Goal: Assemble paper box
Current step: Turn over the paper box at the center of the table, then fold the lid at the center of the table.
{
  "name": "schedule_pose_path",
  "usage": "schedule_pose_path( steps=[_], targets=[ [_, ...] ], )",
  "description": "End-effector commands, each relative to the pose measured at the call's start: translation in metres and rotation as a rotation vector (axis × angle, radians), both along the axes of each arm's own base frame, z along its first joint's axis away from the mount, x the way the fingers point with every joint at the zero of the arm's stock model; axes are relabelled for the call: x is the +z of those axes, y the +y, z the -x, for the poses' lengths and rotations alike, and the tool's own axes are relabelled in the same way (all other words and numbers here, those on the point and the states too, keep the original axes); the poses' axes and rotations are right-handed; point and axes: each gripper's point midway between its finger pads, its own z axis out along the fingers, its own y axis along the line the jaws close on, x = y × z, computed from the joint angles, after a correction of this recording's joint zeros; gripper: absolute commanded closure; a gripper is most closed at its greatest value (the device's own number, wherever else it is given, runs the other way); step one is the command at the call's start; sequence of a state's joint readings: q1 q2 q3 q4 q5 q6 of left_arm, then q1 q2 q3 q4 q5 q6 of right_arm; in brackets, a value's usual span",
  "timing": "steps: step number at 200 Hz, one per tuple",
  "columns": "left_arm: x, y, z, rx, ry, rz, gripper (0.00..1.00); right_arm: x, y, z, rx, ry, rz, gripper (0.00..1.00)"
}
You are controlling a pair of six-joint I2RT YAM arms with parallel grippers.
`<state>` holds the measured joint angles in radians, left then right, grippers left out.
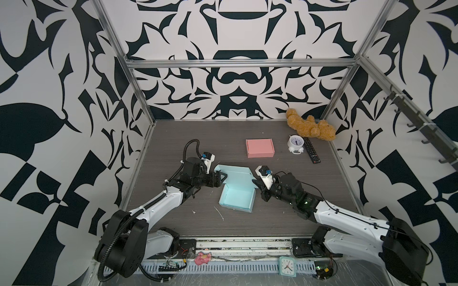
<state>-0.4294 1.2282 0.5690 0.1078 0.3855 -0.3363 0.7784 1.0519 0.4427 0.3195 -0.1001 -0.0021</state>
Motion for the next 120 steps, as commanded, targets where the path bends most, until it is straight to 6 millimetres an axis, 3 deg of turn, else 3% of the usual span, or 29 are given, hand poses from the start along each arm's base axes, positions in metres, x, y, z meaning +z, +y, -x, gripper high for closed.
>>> schedule_pose_path(
  steps=[1,58,120],
  targets=[
    [0.0043,-0.0032,-0.0002,-0.035,-0.033,0.013,0.38,0.0199,0.0035,-0.0098,-0.019,-0.030,-0.037,0.94],
    [0.0012,-0.0003,0.0050,-0.040,-0.004,-0.012,0.58,0.0183,0.0015,-0.0142,-0.042,-0.021,-0.036,0.94],
    [-0.0007,0.0015,0.0083,-0.037,0.006,-0.019,0.73,0.0166,-0.0035,-0.0182,-0.073,-0.016,-0.027,0.95]
  ],
)
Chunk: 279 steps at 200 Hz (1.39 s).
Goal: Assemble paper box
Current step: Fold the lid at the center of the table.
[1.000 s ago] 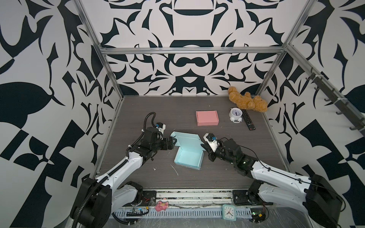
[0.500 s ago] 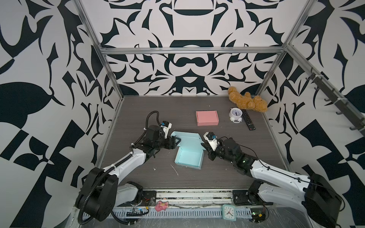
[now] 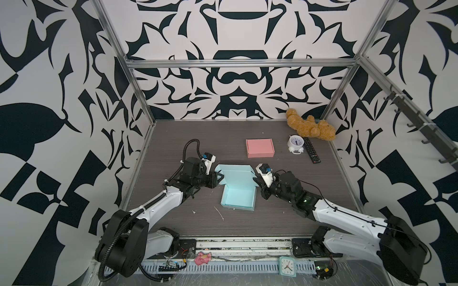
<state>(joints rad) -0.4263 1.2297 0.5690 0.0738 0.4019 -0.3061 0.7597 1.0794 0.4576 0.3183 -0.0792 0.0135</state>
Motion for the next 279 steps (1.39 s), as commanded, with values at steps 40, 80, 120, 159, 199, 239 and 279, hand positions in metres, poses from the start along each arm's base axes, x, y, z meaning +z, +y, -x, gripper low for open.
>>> schedule_pose_path(
  steps=[40,80,120,159,199,239,279],
  targets=[
    [0.012,0.001,0.007,-0.038,-0.029,-0.014,0.86,0.018,-0.001,-0.007,-0.025,-0.039,-0.013,0.93],
    [0.019,-0.001,0.012,-0.075,-0.044,-0.011,0.89,0.014,0.004,-0.007,0.001,-0.012,0.013,0.87],
    [0.020,-0.005,0.015,-0.098,-0.039,0.003,0.90,0.013,0.007,-0.011,0.001,-0.006,0.028,0.86],
    [0.020,-0.004,0.014,-0.096,-0.048,-0.004,0.91,0.013,0.003,-0.014,-0.027,-0.013,0.041,0.84],
    [0.022,-0.005,0.014,-0.101,-0.052,-0.004,0.90,0.017,0.000,-0.016,-0.047,-0.024,0.039,0.80],
    [0.022,-0.005,0.014,-0.106,-0.050,-0.002,0.90,0.020,-0.005,-0.021,-0.083,-0.038,0.043,0.82],
    [0.022,-0.006,0.014,-0.109,-0.052,-0.003,0.90,0.026,-0.006,-0.024,-0.102,-0.047,0.046,0.86]
  ],
)
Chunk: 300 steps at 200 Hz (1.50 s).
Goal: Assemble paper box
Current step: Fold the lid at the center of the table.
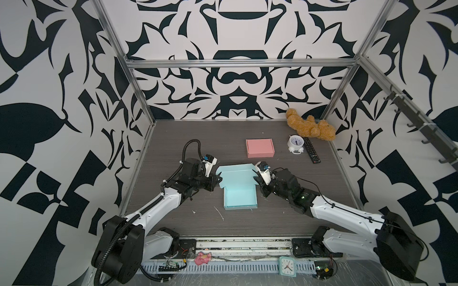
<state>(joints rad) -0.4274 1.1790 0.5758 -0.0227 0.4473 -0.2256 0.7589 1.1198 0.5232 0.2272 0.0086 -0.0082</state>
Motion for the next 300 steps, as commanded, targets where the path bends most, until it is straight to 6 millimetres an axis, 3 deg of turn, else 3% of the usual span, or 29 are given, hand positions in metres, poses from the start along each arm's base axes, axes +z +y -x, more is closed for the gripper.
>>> schedule_pose_path(
  steps=[1,74,144,212,300],
  targets=[
    [0.018,-0.006,-0.004,-0.028,-0.039,0.021,0.90,0.030,0.001,-0.010,-0.027,-0.057,-0.038,0.86],
    [0.019,-0.005,-0.003,-0.026,-0.041,0.018,0.90,0.028,0.003,-0.010,-0.020,-0.047,-0.033,0.96],
    [0.033,-0.005,-0.008,0.018,-0.075,0.025,0.90,0.036,0.007,-0.011,-0.025,-0.029,-0.039,0.99],
    [0.051,-0.006,-0.030,0.157,-0.191,0.029,0.90,0.035,0.034,-0.020,-0.033,0.011,-0.073,0.98],
    [0.028,-0.013,-0.040,0.181,-0.287,-0.014,0.89,0.031,0.058,-0.029,-0.014,0.088,-0.131,0.89]
  ],
)
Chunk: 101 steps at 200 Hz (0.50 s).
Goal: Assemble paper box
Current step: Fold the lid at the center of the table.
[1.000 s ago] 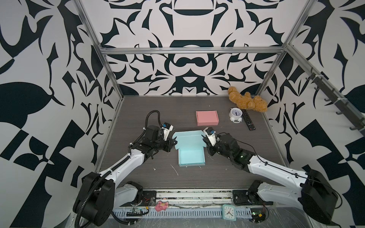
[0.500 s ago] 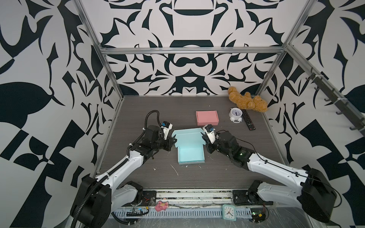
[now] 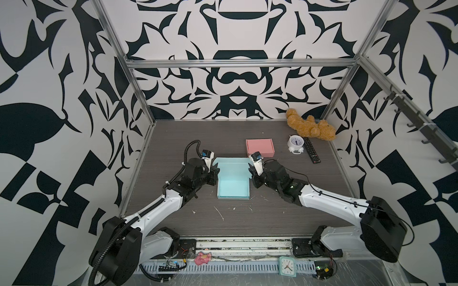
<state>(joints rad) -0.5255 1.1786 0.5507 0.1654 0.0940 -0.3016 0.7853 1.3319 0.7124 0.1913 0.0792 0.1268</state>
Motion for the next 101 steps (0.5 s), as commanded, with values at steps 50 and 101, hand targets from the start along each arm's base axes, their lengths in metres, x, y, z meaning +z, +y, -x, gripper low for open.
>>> schedule_pose_path(
  steps=[50,101],
  targets=[
    [0.006,-0.027,-0.004,-0.047,-0.134,0.006,0.89,0.019,0.035,0.001,0.081,0.018,-0.099,0.87],
    [-0.001,-0.032,0.003,-0.036,-0.199,0.014,0.89,0.017,0.032,0.002,0.075,0.014,-0.090,0.86]
  ],
)
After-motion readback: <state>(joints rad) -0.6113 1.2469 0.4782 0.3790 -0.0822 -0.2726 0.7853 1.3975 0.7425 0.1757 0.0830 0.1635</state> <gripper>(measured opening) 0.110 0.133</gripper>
